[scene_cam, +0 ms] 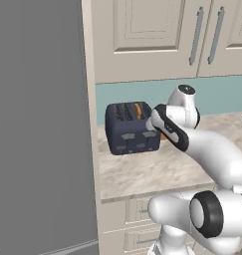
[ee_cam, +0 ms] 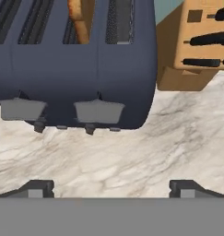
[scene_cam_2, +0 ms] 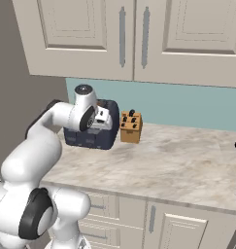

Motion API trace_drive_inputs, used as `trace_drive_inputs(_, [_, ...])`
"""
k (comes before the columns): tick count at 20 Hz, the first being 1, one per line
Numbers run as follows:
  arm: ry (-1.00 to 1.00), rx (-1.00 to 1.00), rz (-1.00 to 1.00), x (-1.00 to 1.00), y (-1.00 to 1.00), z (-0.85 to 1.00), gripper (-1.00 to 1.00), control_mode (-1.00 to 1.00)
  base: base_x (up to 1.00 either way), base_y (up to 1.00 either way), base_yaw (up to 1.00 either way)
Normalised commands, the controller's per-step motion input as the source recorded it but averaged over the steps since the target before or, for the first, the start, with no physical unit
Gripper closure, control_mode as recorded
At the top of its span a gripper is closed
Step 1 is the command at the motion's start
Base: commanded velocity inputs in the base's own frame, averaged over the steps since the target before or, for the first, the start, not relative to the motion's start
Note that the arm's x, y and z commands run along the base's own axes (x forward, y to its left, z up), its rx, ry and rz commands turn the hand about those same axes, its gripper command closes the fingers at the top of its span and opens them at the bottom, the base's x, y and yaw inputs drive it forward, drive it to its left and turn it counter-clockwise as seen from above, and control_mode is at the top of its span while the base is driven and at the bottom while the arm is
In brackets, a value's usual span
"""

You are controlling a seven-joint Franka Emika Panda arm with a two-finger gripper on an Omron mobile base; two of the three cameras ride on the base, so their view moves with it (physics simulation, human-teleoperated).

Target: Start the toaster. Once the lever pops up, take the bread to the plate on the dining counter.

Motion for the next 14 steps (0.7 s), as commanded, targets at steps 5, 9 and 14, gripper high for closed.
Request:
trace_drive_inputs(5, [-0.04, 0.00, 0.00, 0.22, 0.00, -0.18, -1.00, -1.00, 0.00, 0.00, 0.00])
trace_drive_inputs(9, [-0.04, 0.00, 0.00, 0.21, 0.00, -0.21, -1.00, -1.00, 0.00, 0.00, 0.00])
trace_drive_inputs(14, [-0.03, 0.00, 0.00, 0.19, 0.00, -0.17, -1.00, -1.00, 0.00, 0.00, 0.00])
